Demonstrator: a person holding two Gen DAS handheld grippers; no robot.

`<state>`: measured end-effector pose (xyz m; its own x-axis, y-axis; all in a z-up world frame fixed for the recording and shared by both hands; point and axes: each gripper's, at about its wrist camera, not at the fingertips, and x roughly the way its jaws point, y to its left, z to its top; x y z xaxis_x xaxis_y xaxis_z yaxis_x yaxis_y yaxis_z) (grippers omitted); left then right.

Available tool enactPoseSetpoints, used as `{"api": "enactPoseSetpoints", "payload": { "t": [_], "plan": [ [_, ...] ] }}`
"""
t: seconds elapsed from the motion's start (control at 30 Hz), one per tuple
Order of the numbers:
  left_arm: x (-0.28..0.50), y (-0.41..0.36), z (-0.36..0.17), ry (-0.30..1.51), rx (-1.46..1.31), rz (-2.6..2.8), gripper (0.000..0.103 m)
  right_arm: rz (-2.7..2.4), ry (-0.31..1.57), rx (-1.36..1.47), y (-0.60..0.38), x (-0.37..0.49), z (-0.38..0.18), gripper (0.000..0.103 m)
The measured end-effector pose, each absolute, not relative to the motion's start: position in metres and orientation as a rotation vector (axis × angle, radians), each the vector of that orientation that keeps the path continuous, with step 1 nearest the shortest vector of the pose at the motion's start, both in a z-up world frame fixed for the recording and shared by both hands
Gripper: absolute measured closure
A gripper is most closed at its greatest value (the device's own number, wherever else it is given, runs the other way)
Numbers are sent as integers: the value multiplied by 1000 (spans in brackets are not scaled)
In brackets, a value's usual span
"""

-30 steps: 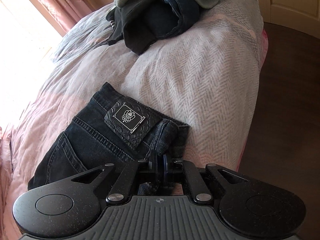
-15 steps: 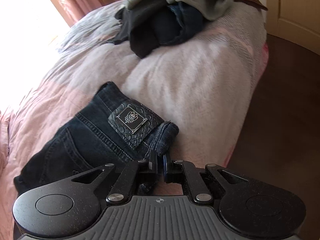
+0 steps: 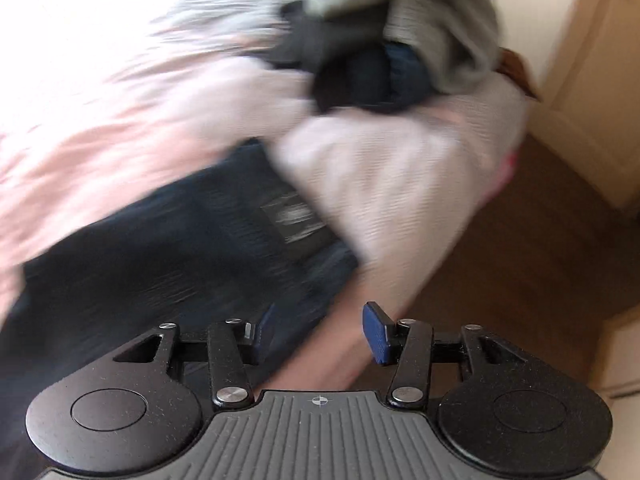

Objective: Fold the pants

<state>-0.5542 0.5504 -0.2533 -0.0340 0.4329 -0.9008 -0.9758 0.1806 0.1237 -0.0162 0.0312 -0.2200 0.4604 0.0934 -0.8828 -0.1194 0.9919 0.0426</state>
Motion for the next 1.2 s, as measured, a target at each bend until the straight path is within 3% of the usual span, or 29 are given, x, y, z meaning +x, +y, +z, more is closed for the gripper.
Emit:
{"api": "enactPoseSetpoints", "payload": {
  "t": [0.2, 0.33, 0.57, 1.2],
  "plan": [
    [-504, 492, -198, 1107, -542, 1041, 64, 422, 1113, -100, 75, -88, -176, 54],
    [-487, 457, -162, 1121, -424, 967, 53, 541, 1085, -202, 94, -129, -148, 52],
    [-475, 424, -125, 1144, -324, 911, 48, 608, 1072, -296, 102, -165, -122, 49],
    [-412, 370, -124, 1198, -318, 901, 47, 756, 1107, -412, 86, -108, -136, 49]
  ]
}}
